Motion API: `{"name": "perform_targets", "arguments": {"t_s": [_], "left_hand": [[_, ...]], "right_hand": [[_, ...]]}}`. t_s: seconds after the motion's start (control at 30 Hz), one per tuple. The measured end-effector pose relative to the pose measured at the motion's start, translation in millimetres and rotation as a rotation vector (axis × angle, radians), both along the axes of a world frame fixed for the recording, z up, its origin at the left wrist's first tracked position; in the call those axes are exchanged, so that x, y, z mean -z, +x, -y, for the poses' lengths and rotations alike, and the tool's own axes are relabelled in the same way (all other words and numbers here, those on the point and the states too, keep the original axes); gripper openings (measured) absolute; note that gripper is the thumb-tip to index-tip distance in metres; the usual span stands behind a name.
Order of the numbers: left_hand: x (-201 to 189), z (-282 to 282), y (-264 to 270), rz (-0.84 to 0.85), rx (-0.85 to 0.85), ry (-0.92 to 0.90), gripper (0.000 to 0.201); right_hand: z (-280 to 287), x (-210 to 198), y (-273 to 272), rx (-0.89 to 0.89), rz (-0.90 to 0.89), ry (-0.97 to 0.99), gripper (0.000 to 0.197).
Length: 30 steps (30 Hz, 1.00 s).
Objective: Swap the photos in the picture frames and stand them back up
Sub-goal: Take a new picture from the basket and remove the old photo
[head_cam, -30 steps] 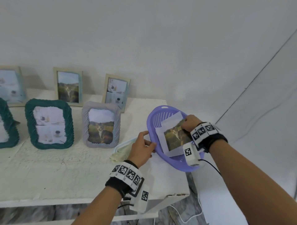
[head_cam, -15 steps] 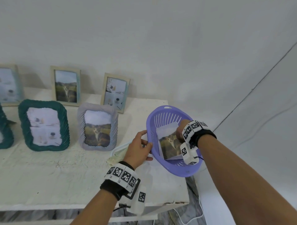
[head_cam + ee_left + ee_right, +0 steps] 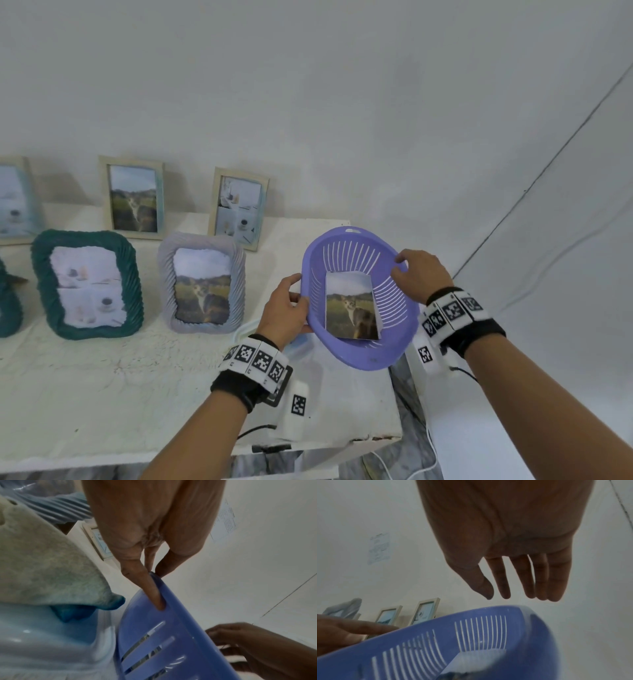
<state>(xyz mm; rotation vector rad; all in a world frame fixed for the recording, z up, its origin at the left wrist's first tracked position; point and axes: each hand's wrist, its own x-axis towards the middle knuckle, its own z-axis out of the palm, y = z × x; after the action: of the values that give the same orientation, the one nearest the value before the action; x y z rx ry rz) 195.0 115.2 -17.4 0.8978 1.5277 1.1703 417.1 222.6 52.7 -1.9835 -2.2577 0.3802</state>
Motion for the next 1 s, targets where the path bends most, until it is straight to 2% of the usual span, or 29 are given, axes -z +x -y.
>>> {"name": "perform_targets", "arguments": {"t_s": [0.17,0.37,0.47,0.53,0.63,0.73,0.77,0.83,0.93,1.0], "left_hand": [[-4,-12,-9,-0.052,-0.016,-0.018,0.042],[-8,-24,-15,-0.144,-0.012,-0.025,0.043],[-13,-11,-20,-0.389,0.091,-0.021,0.045],[-13,11,-27,-0.554,0.148,0.046,0.043],[-8,52,-43,-0.664,0.193,0.139,0.033],[3,88,-62,-0.76,0.174,0.154,0.03],[8,96,-68,-0.8,0.162,0.145,0.028],[20,105,-76,-0.848,0.155,0.092,0.023],[36,105,-78,-0.825,0.209,0.017,0.024],[39,104,-74,-0.807,0.253,-0.011,0.027]], "right_hand": [[18,25,8,0.01,-0.108,-0.076,0.038],[7,32,7,0.051,-0.243,-0.077,0.041],[9,34,9,0.054,-0.311,-0.05,0.041],[18,38,13,0.028,-0.355,0.035,0.041],[52,39,9,0.004,-0.393,0.277,0.031],[113,39,-12,-0.176,-0.511,0.519,0.016],[136,41,-21,-0.266,-0.543,0.507,0.017],[172,52,-41,-0.422,-0.551,0.292,0.02],[188,80,-70,-0.543,-0.371,-0.053,0.046],[180,95,-84,-0.543,-0.209,-0.11,0.066]]}}
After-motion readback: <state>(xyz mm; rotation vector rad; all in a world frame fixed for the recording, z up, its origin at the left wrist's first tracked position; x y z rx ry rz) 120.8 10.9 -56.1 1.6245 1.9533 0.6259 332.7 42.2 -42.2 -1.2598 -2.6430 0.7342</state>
